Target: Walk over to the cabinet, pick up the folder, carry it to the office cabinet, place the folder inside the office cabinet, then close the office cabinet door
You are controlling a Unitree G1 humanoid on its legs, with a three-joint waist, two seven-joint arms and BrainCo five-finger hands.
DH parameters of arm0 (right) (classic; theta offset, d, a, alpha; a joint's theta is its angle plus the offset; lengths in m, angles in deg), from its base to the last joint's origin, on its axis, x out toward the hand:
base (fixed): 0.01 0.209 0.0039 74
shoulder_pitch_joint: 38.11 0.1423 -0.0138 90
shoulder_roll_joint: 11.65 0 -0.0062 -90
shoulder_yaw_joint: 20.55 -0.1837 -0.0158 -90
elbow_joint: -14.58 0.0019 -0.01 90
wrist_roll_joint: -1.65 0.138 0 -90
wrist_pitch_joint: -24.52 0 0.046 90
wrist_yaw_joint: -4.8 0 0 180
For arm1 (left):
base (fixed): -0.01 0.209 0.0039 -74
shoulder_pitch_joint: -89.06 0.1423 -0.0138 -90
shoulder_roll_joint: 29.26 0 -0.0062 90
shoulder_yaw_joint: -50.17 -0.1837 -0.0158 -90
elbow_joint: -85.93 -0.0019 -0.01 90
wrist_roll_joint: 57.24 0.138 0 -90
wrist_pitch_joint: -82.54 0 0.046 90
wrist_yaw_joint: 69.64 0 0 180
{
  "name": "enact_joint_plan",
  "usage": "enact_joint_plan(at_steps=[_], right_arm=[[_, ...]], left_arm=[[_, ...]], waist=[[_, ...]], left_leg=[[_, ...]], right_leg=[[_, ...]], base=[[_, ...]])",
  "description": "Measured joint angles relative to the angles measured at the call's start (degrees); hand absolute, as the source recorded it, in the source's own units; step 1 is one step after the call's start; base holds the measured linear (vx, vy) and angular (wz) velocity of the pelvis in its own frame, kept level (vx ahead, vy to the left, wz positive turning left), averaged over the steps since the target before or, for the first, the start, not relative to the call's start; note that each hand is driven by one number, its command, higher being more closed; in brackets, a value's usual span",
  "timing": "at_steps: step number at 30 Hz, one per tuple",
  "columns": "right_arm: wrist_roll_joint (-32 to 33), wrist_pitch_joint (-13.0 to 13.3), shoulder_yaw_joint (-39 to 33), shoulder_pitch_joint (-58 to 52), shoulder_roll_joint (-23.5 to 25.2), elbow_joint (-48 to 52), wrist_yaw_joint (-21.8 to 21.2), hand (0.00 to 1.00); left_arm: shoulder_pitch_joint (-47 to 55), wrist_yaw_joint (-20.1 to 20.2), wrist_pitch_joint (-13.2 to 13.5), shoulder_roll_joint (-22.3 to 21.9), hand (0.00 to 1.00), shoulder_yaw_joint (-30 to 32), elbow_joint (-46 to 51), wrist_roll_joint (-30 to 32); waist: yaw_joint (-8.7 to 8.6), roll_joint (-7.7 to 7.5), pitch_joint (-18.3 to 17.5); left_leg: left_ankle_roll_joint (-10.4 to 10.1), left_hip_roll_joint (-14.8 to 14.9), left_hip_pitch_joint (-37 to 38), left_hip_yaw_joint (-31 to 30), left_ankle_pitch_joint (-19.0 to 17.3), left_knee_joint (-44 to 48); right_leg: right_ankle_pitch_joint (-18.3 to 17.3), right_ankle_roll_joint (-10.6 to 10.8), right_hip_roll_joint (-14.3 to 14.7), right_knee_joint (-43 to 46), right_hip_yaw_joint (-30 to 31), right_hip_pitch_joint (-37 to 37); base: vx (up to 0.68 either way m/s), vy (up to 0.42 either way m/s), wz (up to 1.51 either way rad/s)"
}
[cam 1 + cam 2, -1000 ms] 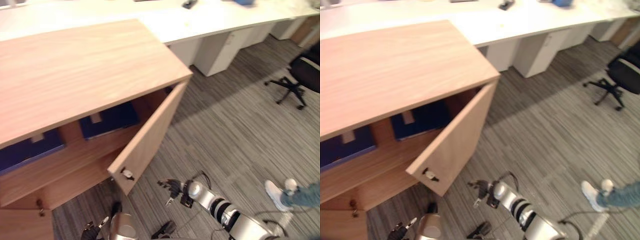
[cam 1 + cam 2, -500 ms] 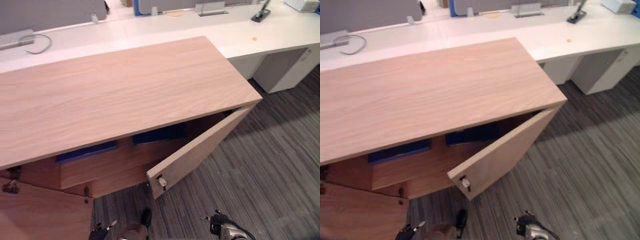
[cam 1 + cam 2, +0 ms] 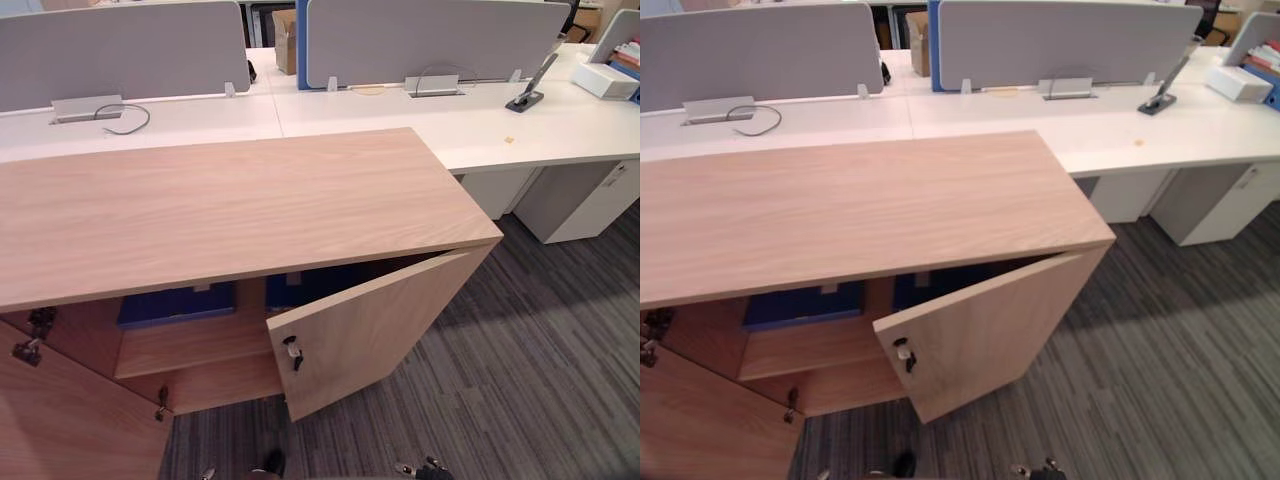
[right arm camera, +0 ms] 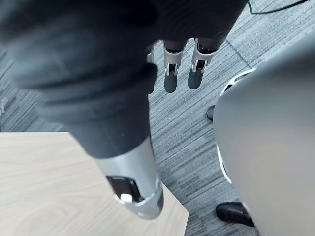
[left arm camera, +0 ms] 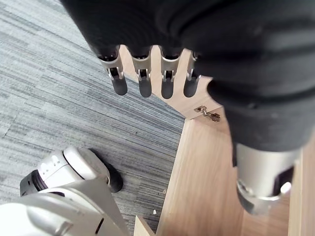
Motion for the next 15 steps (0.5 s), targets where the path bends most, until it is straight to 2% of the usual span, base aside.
enact_joint_plan(at_steps=[4, 11, 14, 15], right_arm=[[1.10, 0.14, 0.00, -0.01, -0.01, -0.56, -0.04, 0.00], [1.19, 0.75, 0.46, 0.53, 0.20, -1.70, -0.51, 0.00], [1.27, 1.56, 4.12, 1.38, -0.04, -1.44, -0.84, 0.00], [1.23, 1.70, 4.13, 1.71, -0.56, -1.54, -1.31, 0.00]], left_arm=[[0.01, -0.10, 0.02, 0.16, 0.00, -0.08, -0.51, 0.22], [-0.42, -0.48, 0.30, 1.68, 0.00, -3.16, -0.55, 1.50], [-1.92, -0.45, 0.56, 1.51, 0.00, -3.14, 1.27, -0.90], [-1.94, -0.43, 0.98, 0.58, 0.00, -1.52, 2.53, -5.85]], waist=[[-0.59, 0.29, -0.60], [-1.36, -0.40, -0.15], [-1.59, -0.59, 2.67], [-1.61, 0.06, 3.43]], left_leg=[[-0.34, 0.66, 1.20, -0.02, 0.93, -2.47], [-0.42, 0.46, 1.18, -2.20, 0.99, -1.87], [-0.56, -1.25, -5.14, -3.60, -2.22, 9.57], [2.51, -1.22, -9.80, 0.55, -6.40, 17.11]], right_leg=[[0.63, -0.43, 1.09, -2.10, 0.12, 1.49], [1.18, -0.29, 1.33, -3.75, -1.85, 4.14], [1.17, -0.33, 1.16, -1.70, -6.16, 5.31], [0.36, -1.53, 1.98, -1.22, -8.58, 5.53]], base=[[0.07, -0.048, 0.01], [0.03, -0.014, 0.19], [-0.14, -0.001, 0.80], [-0.17, 0.034, 0.83]])
